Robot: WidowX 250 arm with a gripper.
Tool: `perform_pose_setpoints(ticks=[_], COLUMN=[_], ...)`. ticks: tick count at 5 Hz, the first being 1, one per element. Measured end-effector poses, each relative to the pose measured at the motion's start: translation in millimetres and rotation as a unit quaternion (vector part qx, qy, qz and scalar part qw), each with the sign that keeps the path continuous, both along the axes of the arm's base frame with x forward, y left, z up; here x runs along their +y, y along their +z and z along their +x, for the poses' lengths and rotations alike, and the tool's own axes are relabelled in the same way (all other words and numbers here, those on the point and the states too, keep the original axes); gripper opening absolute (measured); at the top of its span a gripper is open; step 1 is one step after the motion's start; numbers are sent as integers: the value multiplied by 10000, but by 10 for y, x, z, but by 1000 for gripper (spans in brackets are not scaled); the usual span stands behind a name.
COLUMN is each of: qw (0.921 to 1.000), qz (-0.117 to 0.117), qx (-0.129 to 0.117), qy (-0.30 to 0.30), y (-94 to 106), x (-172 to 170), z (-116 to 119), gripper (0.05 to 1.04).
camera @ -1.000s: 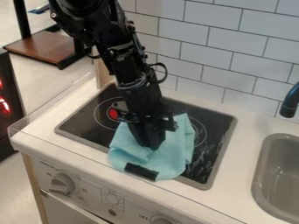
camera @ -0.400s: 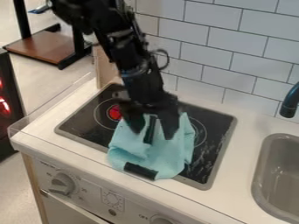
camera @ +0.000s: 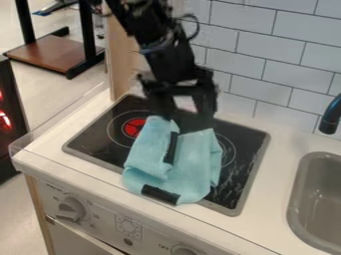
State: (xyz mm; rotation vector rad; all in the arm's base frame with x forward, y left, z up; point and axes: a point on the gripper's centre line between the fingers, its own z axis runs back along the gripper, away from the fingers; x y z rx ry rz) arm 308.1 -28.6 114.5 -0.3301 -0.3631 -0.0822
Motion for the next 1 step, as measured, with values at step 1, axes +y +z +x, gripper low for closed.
perform_pose_setpoints(ticks=[1], qw=[10000], qz=[-4], qx=[-9], qy=[-46], y=[124], x=[31], z=[46], gripper=[999])
